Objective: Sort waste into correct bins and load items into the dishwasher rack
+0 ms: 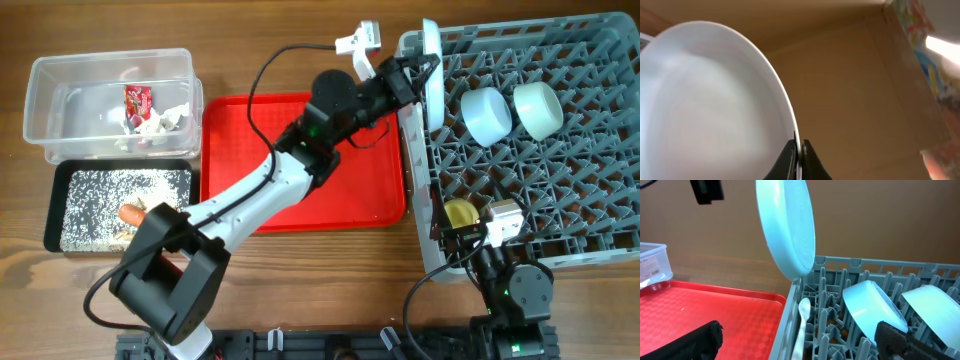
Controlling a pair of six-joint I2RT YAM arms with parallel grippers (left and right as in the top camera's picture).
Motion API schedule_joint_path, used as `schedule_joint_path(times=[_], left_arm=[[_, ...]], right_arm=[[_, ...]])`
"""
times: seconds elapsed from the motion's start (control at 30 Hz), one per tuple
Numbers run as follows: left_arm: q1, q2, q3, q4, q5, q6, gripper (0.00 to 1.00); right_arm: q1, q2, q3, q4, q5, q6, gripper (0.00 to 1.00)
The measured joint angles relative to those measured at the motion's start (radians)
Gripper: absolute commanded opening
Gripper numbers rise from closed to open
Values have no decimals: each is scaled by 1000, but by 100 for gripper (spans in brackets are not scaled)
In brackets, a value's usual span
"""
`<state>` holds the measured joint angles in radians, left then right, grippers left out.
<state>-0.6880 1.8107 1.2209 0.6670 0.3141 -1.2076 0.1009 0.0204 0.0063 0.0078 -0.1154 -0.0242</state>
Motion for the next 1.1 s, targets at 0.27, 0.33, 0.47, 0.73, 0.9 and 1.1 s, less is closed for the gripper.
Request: schedule_joint_path(times=[0.27,0.33,0.47,0.73,0.9,1.1], left_arm=[[-8,2,0,-42,-68,-29,4],[-8,5,0,-43,-77,-29,4],[-13,28,0,-42,-86,-29,4],[-24,92,0,-92,-85,30,100],[-3,91,0,-100,-59,184,100],[119,6,1,-484,12,314,100]], right_arm=[[0,0,0,0,0,0,100],[0,0,0,0,0,0,100],[0,0,0,0,0,0,100],[0,0,0,0,0,0,100],[0,0,0,0,0,0,100],[0,0,0,0,0,0,100]])
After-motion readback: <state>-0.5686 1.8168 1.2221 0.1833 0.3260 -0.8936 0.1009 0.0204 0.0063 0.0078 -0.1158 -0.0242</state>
